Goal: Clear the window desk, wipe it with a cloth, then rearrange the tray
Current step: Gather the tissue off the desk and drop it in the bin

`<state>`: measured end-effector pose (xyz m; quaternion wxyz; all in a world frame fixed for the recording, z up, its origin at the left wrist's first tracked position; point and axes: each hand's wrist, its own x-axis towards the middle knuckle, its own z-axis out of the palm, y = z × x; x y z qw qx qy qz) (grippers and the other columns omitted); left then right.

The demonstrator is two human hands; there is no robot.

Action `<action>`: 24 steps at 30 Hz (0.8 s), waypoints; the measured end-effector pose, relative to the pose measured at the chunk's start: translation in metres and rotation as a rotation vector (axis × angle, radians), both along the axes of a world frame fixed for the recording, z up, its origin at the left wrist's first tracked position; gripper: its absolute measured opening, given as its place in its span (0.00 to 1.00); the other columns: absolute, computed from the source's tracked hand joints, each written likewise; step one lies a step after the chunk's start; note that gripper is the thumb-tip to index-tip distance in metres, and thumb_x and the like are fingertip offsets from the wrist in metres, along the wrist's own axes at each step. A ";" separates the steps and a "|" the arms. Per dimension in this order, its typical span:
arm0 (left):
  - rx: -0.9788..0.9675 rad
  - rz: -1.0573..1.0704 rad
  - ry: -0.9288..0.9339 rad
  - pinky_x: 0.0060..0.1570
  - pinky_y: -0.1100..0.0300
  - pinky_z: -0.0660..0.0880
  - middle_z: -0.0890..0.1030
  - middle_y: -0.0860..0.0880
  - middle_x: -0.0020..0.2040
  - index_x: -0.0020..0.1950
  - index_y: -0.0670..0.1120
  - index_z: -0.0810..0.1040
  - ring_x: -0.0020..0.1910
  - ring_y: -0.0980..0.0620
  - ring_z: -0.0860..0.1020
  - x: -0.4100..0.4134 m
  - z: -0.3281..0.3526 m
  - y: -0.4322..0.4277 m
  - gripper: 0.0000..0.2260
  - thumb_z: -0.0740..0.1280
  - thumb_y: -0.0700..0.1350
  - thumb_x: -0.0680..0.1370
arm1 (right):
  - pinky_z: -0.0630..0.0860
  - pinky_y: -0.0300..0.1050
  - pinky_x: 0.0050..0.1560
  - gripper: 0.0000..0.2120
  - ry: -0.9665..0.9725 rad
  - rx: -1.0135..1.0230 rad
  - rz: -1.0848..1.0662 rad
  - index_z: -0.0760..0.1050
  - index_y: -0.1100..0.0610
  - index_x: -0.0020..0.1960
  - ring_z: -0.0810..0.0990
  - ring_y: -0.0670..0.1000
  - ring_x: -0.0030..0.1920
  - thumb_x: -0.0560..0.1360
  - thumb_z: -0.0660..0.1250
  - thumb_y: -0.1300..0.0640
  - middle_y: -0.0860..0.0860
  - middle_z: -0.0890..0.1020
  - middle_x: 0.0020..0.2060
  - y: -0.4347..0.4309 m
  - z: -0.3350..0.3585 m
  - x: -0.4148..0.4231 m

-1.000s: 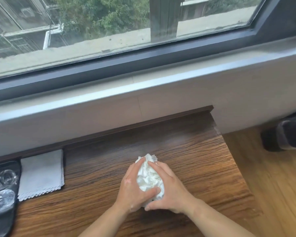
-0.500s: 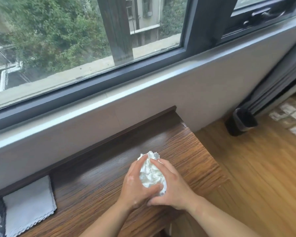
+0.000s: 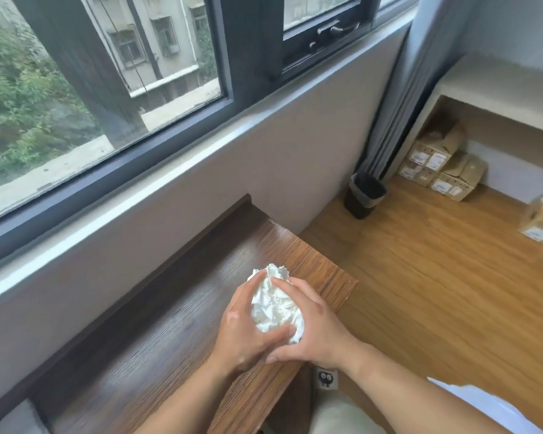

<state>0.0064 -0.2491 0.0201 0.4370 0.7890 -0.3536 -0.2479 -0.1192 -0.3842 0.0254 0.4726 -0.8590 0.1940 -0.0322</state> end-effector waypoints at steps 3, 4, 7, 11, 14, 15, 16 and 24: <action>-0.023 -0.036 0.000 0.62 0.68 0.71 0.70 0.65 0.72 0.73 0.70 0.62 0.68 0.67 0.70 -0.008 0.005 -0.026 0.43 0.79 0.62 0.62 | 0.61 0.34 0.73 0.56 -0.027 0.010 -0.061 0.58 0.31 0.77 0.59 0.35 0.75 0.55 0.83 0.34 0.32 0.57 0.73 -0.020 0.004 -0.013; -0.029 -0.049 -0.002 0.62 0.69 0.71 0.70 0.65 0.71 0.72 0.71 0.62 0.68 0.68 0.69 -0.011 0.006 -0.036 0.43 0.79 0.62 0.62 | 0.61 0.33 0.73 0.56 -0.035 0.013 -0.079 0.58 0.31 0.77 0.59 0.35 0.75 0.55 0.84 0.35 0.32 0.57 0.73 -0.029 0.005 -0.017; -0.031 -0.084 -0.006 0.66 0.63 0.72 0.70 0.64 0.71 0.72 0.70 0.63 0.69 0.68 0.69 -0.020 0.007 -0.072 0.44 0.79 0.62 0.61 | 0.60 0.33 0.74 0.56 -0.046 0.025 -0.116 0.59 0.34 0.77 0.58 0.36 0.75 0.55 0.84 0.35 0.34 0.58 0.74 -0.060 0.005 -0.031; -0.024 -0.105 0.006 0.68 0.56 0.73 0.71 0.62 0.72 0.75 0.67 0.64 0.70 0.65 0.70 -0.037 0.007 -0.135 0.45 0.80 0.61 0.61 | 0.62 0.35 0.74 0.56 -0.077 0.048 -0.165 0.61 0.34 0.77 0.60 0.37 0.75 0.53 0.83 0.34 0.36 0.59 0.74 -0.119 -0.001 -0.051; -0.014 -0.112 0.007 0.68 0.58 0.73 0.71 0.63 0.73 0.72 0.70 0.63 0.71 0.65 0.70 -0.055 0.007 -0.188 0.43 0.80 0.61 0.61 | 0.63 0.39 0.75 0.57 -0.069 0.063 -0.187 0.61 0.35 0.77 0.61 0.38 0.75 0.52 0.83 0.32 0.37 0.60 0.75 -0.171 -0.006 -0.069; -0.014 -0.116 0.007 0.69 0.59 0.72 0.70 0.64 0.73 0.72 0.70 0.63 0.71 0.66 0.69 -0.061 0.006 -0.207 0.43 0.80 0.61 0.61 | 0.64 0.40 0.74 0.58 -0.063 0.067 -0.190 0.61 0.35 0.77 0.61 0.38 0.76 0.52 0.83 0.32 0.37 0.60 0.75 -0.190 -0.007 -0.075; -0.014 -0.121 0.007 0.69 0.60 0.71 0.69 0.66 0.73 0.71 0.71 0.62 0.71 0.67 0.68 -0.067 0.005 -0.226 0.43 0.81 0.61 0.61 | 0.65 0.41 0.74 0.58 -0.059 0.067 -0.191 0.61 0.35 0.77 0.61 0.38 0.76 0.52 0.82 0.31 0.36 0.60 0.75 -0.208 -0.008 -0.081; -0.051 -0.150 0.022 0.63 0.76 0.65 0.65 0.74 0.70 0.71 0.72 0.61 0.70 0.73 0.65 -0.101 0.007 -0.367 0.43 0.79 0.67 0.60 | 0.63 0.33 0.72 0.57 -0.044 0.039 -0.206 0.59 0.33 0.77 0.59 0.35 0.74 0.53 0.83 0.33 0.33 0.58 0.74 -0.348 0.001 -0.118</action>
